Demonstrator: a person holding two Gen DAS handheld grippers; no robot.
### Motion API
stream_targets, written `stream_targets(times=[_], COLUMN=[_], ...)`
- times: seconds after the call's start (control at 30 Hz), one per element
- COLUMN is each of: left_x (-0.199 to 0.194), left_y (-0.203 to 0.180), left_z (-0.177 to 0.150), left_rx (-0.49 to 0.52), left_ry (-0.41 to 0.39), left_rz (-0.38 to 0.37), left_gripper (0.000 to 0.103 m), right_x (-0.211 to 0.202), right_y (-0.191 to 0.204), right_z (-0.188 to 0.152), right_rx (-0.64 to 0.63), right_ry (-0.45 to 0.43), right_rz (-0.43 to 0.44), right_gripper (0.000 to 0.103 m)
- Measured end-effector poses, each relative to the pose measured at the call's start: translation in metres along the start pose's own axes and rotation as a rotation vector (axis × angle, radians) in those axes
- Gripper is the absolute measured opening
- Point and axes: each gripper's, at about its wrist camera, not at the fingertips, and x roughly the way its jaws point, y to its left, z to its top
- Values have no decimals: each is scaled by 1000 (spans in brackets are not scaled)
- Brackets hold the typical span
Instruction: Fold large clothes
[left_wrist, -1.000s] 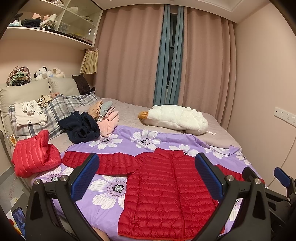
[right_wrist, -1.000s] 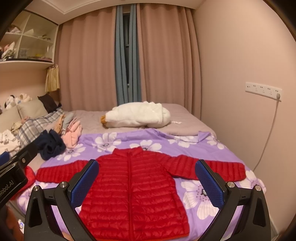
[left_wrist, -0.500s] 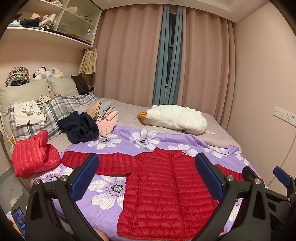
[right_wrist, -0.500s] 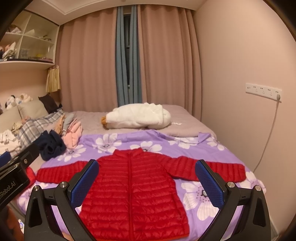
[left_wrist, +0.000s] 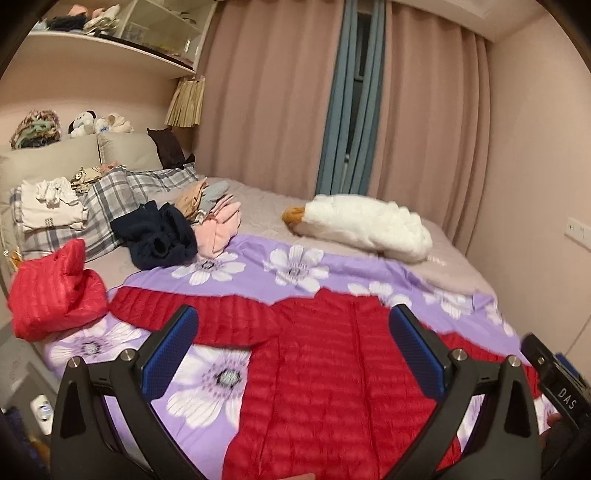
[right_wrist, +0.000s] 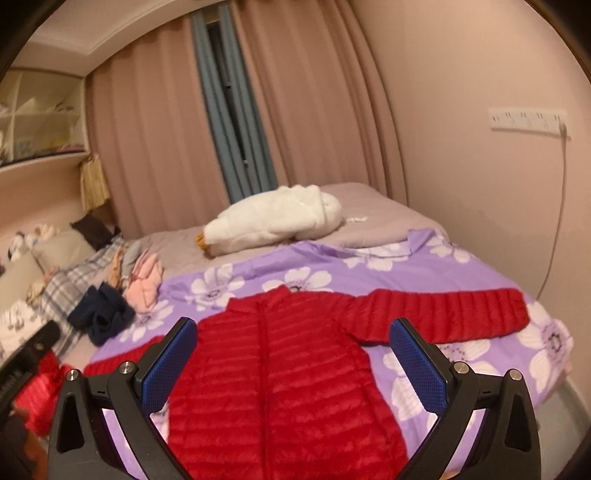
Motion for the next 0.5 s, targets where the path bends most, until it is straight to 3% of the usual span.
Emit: stream_targets(times=[0.1,0.2,0.3,0.5], left_x=[29,53,78,123], left_y=[16,38,61,88], left_z=[-4,-10,-17,-38], left_rx=[-31,-82,-145,-156], left_ry=[21,-5,12,44], left_rz=[29,76,107,210], left_gripper=[102,102,102,102], right_x=[26,54,80,117], right_y=[-31,-73,-135,-282], right_z=[-2,-2,-2,-17], right_rx=[7,22,141,418], right_ry=[-14,35,84,194], right_rz=[-40,-121,-238,-468], right_gripper=[103,103,103,103])
